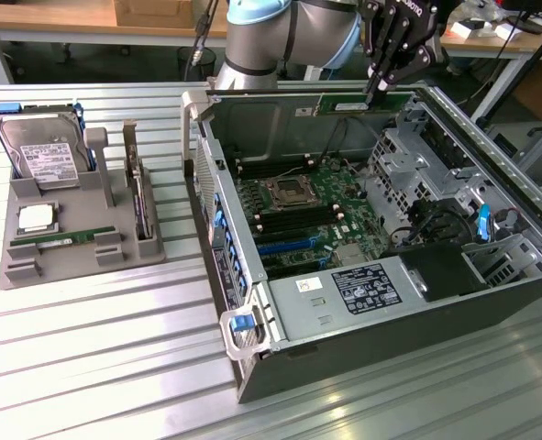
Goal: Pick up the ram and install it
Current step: 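Insert the ram into the slot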
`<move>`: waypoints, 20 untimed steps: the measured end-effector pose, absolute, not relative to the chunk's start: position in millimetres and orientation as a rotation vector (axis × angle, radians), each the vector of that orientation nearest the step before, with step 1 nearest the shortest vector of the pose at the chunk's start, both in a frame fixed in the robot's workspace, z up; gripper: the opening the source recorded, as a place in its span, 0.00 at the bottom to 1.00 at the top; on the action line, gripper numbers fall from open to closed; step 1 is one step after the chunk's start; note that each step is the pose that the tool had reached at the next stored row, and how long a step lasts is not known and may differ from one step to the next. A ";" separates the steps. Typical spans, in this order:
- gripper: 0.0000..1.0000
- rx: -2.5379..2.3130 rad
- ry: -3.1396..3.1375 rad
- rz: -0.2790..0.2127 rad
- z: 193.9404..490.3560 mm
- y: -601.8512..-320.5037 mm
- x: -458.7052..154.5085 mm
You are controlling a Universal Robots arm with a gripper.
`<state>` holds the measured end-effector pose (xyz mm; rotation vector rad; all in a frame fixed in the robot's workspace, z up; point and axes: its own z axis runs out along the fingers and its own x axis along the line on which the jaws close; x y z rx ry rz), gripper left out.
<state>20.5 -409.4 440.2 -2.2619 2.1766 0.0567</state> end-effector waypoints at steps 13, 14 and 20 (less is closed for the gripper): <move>0.13 -2.266 2.181 0.048 436.1 -409.4 20.4; 0.13 -2.266 2.181 0.048 435.7 -409.4 20.4; 0.13 -2.268 2.183 0.044 433.8 -409.4 20.4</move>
